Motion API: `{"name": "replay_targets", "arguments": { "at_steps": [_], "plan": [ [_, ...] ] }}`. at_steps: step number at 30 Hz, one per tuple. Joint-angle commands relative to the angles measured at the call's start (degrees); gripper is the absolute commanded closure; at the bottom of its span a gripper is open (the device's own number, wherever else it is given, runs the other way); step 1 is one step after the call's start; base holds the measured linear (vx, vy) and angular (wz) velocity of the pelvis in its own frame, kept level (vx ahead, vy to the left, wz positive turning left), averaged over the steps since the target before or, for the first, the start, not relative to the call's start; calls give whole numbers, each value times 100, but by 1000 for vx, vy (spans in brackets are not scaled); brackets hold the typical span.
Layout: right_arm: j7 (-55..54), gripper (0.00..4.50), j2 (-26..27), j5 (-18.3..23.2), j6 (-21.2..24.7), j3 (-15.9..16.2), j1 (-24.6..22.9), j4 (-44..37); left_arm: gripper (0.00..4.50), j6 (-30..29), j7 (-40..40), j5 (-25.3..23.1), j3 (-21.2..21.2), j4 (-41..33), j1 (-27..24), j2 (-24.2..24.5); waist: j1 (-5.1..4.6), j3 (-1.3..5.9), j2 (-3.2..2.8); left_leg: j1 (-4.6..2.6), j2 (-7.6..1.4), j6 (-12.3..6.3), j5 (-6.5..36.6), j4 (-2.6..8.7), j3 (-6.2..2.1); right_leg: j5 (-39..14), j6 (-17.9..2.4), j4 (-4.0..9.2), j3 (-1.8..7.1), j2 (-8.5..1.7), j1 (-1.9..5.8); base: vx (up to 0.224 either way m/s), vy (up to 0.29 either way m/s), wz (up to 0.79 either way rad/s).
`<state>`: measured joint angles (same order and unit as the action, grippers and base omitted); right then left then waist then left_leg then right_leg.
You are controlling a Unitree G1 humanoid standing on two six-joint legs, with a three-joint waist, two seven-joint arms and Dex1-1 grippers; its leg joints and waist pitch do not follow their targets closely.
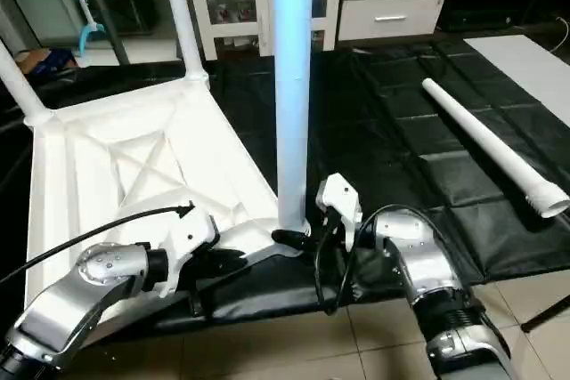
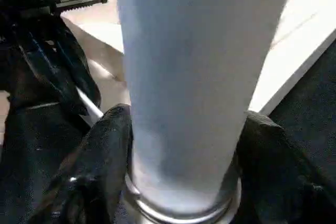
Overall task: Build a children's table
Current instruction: Rotate leg to tighten
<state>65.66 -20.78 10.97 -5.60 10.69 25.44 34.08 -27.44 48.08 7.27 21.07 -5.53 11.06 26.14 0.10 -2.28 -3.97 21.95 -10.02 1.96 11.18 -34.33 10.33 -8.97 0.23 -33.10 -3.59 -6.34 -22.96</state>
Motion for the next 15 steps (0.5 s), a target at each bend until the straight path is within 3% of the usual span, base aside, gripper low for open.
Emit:
{"name": "replay_targets", "arguments": {
  "at_steps": [1, 11, 15],
  "plan": [
    [-69, 172, -54, -79, 22, -61, 134, 188, 450, -86, 319, 52, 188, -74, -74, 107, -21, 282, 57, -98, -262, -95, 2354, 526, -108, -2376, -1071, 421, 152, -153, 152, 0, 0, 0],
    [68, 201, -3, 46, 97, -119, 116, 173, 450, -114, 333, 68, 206, -107, -104, 134, -20, 292, 59, -82, -259, -115, 2257, 523, -110, -2291, -1075, 416, 151, -153, 161, 0, 0, 0],
    [-475, 202, 166, 63, 116, -322, 147, 273, 450, -162, 173, 17, 179, -18, -47, 41, -27, 288, 52, -88, -256, -108, 2284, 521, -102, -2328, -1094, 421, 152, -153, 153, 0, 0, 0]
  ]
}}
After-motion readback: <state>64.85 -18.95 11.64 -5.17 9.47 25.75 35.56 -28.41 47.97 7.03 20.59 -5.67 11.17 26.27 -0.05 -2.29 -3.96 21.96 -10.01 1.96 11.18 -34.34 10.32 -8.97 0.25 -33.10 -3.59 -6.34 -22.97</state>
